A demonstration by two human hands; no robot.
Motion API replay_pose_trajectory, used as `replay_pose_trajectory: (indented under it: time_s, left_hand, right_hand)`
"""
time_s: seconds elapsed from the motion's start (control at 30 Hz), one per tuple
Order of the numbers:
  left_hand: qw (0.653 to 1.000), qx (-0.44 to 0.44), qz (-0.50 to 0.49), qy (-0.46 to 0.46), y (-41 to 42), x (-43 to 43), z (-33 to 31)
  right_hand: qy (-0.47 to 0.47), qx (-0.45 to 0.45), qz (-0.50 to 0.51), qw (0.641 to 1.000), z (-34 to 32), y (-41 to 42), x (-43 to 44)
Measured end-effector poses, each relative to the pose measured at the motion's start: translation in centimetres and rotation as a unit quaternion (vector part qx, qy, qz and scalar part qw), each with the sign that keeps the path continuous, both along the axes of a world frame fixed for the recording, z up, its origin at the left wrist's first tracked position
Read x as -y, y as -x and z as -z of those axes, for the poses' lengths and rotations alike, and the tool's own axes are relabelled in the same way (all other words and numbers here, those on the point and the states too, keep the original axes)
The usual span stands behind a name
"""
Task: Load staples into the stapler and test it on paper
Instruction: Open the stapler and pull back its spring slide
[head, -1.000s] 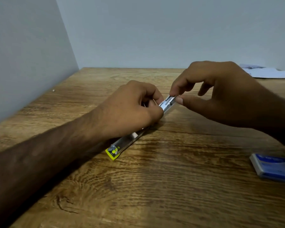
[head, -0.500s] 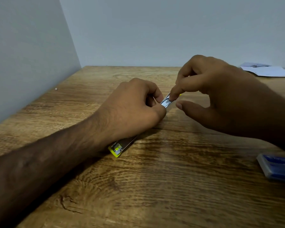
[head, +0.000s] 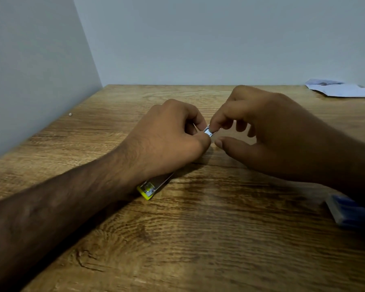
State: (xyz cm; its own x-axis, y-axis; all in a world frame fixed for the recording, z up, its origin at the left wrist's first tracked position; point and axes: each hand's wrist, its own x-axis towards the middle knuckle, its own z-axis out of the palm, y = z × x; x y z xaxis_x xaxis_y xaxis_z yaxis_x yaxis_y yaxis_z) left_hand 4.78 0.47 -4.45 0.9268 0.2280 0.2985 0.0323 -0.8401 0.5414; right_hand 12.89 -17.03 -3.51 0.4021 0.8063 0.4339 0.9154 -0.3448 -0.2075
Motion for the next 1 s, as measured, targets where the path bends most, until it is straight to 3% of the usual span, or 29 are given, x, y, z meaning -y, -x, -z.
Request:
replay_pose_trajectory:
  time_s: [0.23, 0.47, 0.6, 0.73, 1.0]
  left_hand:
    - [1.000, 0.009, 0.019, -0.002, 0.1, -0.2, 0.0]
    - [0.999, 0.009, 0.046, -0.004, -0.1, -0.3, 0.1]
    - [0.997, -0.003, 0.047, 0.061, -0.3, -0.3, 0.2]
    - [0.983, -0.020, 0.063, 0.171, -0.2, -0.5, 0.2]
    - [0.968, -0.064, 0.098, 0.221, 0.0, -0.8, 0.1]
  right_hand:
    - [-0.067, -0.120, -0.007, 0.990, 0.3, 0.1, -0.7]
    - [-0.070, -0.109, 0.039, 0.991, 0.5, 0.0, -0.9]
    - [-0.060, -0.099, 0.061, 0.991, 0.6, -0.1, -0.7]
    - [-0.075, -0.144, 0.068, 0.985, 0.5, -0.7, -0.6]
    - [-0.137, -0.263, 0.047, 0.954, -0.7, -0.9, -0.3]
